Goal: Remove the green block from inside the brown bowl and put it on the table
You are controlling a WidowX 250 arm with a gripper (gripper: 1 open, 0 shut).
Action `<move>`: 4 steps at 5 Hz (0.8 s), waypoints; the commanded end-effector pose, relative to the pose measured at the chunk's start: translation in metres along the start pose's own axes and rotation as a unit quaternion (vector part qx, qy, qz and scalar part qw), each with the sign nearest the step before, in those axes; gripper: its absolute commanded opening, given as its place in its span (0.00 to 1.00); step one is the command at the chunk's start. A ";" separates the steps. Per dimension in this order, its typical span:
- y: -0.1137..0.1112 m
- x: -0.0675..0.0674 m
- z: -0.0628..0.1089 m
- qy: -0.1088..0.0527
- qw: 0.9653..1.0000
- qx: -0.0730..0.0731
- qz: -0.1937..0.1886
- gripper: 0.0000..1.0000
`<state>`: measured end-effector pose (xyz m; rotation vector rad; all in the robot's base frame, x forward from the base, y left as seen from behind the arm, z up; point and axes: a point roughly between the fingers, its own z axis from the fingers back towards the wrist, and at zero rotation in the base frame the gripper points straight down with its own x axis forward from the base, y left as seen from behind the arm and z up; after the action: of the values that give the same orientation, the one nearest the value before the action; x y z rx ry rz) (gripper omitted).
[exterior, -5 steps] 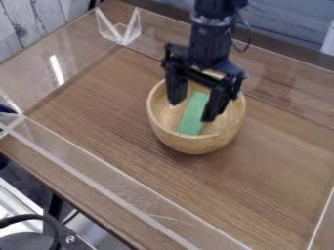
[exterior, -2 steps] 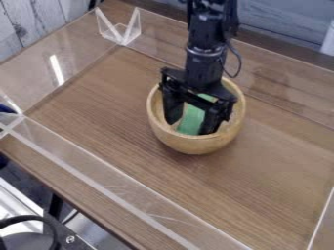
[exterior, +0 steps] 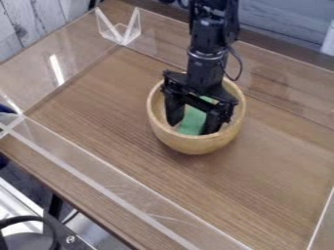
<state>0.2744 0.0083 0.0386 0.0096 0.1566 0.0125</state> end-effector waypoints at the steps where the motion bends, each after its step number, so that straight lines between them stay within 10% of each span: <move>1: 0.003 0.012 0.014 -0.032 0.999 0.001 0.003 1.00; 4: 0.003 0.020 0.015 -0.045 0.999 -0.001 0.005 1.00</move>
<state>0.2833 0.0082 0.0364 0.0086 0.1290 0.0132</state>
